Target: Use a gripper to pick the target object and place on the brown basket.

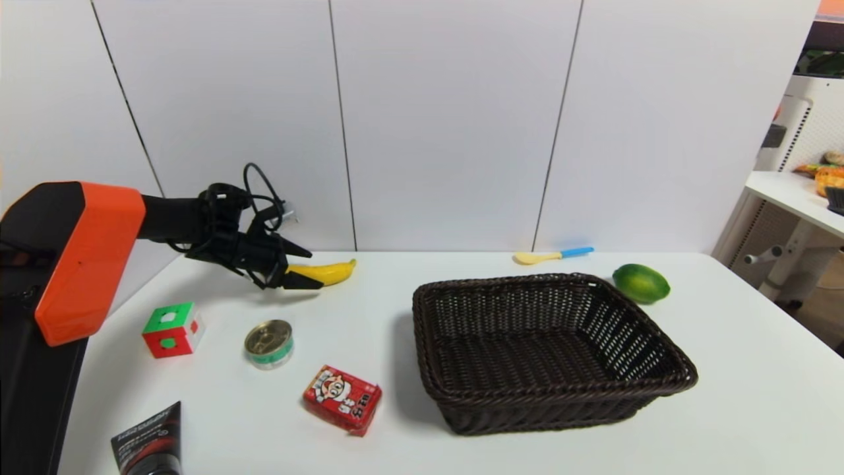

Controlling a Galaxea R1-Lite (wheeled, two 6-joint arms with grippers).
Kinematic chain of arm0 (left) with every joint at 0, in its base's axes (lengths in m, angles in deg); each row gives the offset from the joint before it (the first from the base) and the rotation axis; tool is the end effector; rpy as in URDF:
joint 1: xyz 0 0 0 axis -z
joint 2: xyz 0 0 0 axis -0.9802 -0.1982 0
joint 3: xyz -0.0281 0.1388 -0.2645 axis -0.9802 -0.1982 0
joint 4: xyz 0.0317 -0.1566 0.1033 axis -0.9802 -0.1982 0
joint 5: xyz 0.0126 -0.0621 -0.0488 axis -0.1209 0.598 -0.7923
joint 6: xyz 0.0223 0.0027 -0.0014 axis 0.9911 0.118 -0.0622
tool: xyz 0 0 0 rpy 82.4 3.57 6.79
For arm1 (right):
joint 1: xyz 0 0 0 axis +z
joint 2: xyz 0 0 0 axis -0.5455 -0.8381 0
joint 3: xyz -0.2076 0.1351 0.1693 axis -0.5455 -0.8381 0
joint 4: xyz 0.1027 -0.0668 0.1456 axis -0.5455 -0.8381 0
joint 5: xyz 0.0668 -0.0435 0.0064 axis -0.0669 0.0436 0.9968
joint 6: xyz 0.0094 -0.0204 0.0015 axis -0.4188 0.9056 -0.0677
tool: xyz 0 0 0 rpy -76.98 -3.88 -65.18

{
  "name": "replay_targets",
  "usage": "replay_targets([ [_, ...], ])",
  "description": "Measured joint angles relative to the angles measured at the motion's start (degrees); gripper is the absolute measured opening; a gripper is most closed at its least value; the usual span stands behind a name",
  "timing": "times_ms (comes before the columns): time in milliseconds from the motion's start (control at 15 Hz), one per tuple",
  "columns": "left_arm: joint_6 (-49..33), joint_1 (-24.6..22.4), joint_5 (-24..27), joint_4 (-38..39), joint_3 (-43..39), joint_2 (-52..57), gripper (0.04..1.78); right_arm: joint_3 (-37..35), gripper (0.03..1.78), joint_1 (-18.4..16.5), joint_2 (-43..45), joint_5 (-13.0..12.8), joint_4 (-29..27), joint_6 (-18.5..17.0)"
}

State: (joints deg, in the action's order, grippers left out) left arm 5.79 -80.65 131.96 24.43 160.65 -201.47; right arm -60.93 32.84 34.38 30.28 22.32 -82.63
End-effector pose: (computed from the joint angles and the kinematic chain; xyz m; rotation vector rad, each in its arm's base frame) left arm 0.4732 0.0006 0.0911 0.3802 0.4753 -1.0402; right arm -0.0229 -0.0006 0.0760 0.0562 -0.0071 -0.0343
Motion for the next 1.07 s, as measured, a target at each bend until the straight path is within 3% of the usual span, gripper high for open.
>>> replay_targets([
  [1067,-1.9,0.0,-0.1,0.0,2.0,-3.3,1.69,0.0,1.7,0.0,0.0,0.0,0.0,0.0],
])
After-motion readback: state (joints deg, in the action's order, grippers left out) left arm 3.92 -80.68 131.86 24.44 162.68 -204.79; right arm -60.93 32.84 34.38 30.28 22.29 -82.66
